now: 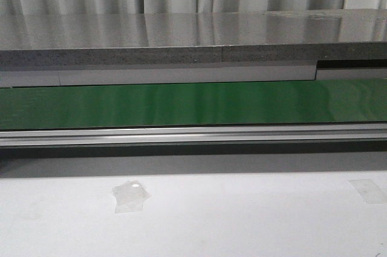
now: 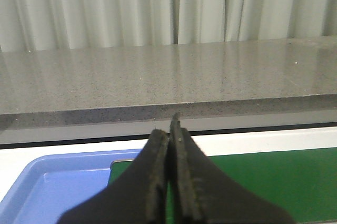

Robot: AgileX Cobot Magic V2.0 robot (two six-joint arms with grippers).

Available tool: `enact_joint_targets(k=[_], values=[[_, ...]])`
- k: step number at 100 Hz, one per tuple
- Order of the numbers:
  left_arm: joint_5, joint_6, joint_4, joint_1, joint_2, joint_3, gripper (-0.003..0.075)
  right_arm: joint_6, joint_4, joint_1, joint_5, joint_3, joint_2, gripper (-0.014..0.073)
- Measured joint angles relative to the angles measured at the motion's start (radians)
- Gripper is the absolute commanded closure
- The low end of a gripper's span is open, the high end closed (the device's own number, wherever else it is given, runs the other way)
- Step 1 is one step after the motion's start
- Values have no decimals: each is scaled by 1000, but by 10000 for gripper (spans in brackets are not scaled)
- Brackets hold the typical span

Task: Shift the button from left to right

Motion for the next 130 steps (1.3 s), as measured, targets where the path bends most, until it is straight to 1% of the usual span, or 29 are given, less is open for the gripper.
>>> enact_joint_targets(k=[15,29,45,58,62,66,74,75,76,77,78,81,83,85,87,90,92,95,130], values=[[0,0,0,0,0,0,740,0,2,32,-12,118,-179,86],[0,0,0,0,0,0,740,0,4,43,-5,182,-331,86],[0,0,0,0,0,0,740,0,4,43,66,197,-466,87],[0,0,0,0,0,0,740,0,4,43,114,197,-511,89],[0,0,0,0,0,0,740,0,4,43,119,197,-512,102],[0,0,0,0,0,0,740,0,4,43,124,197,-512,136],[0,0,0,0,0,0,740,0,4,43,128,197,-512,249],[0,0,0,0,0,0,740,0,4,43,128,197,-512,289],[0,0,0,0,0,0,740,0,4,43,128,197,-512,289],[0,0,0,0,0,0,740,0,4,43,128,197,-512,332],[0,0,0,0,0,0,740,0,4,43,128,197,-512,332],[0,0,0,0,0,0,740,0,4,43,128,197,-512,407],[0,0,0,0,0,0,740,0,4,43,128,197,-512,438],[0,0,0,0,0,0,740,0,4,43,128,197,-512,498],[0,0,0,0,0,0,740,0,4,43,128,197,-512,529],[0,0,0,0,0,0,740,0,4,43,128,197,-512,601],[0,0,0,0,0,0,740,0,4,43,128,197,-512,630],[0,0,0,0,0,0,740,0,4,43,128,197,-512,697],[0,0,0,0,0,0,740,0,4,43,128,197,-512,694]])
